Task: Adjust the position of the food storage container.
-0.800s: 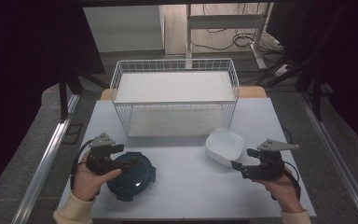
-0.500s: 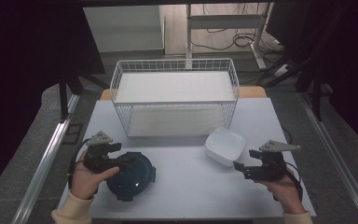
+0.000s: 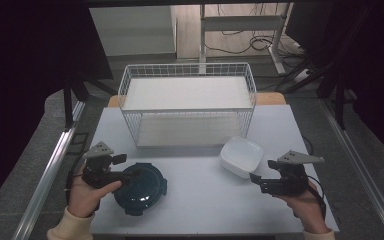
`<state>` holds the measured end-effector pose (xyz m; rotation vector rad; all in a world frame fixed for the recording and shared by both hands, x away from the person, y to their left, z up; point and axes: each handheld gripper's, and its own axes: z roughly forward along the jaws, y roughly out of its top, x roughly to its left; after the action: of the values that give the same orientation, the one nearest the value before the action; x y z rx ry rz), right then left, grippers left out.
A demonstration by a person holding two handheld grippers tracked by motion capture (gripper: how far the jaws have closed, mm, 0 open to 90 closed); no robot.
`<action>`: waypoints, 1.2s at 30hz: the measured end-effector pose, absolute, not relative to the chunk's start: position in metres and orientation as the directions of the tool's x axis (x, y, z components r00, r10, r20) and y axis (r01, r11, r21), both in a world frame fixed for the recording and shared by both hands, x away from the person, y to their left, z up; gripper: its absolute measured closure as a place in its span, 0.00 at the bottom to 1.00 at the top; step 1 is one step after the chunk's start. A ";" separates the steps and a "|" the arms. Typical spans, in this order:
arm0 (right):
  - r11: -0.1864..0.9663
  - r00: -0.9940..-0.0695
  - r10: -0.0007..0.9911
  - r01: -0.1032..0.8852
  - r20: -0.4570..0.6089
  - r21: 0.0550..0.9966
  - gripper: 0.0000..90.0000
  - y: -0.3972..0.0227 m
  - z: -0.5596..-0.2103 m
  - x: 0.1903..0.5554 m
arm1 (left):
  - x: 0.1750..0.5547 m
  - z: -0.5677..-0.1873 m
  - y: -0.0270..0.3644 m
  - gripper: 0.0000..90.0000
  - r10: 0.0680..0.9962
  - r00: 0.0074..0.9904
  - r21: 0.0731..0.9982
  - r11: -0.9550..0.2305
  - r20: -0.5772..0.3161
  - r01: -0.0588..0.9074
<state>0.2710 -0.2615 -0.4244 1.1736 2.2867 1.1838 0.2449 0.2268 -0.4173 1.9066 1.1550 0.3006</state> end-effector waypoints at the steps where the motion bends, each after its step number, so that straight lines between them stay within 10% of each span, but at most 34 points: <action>1: 0.324 -0.616 0.782 0.527 0.091 0.786 0.21 -0.262 -0.425 0.271 | 0.246 -0.418 0.227 0.26 0.814 0.540 0.769 -0.200 -0.215 0.607; 13: 0.308 -0.600 0.792 0.552 0.112 0.775 0.22 -0.268 -0.432 0.276 | 0.244 -0.427 0.244 0.33 0.852 0.494 0.733 -0.224 -0.173 0.643; 36: 0.319 -0.582 0.808 0.562 0.091 0.763 0.22 -0.263 -0.431 0.273 | 0.238 -0.460 0.289 0.99 0.920 0.363 0.567 -0.222 -0.147 0.793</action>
<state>0.2729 -0.2633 -0.4306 1.2311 2.2820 1.1307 0.2384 0.2892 -0.4600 2.0666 1.4786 0.2954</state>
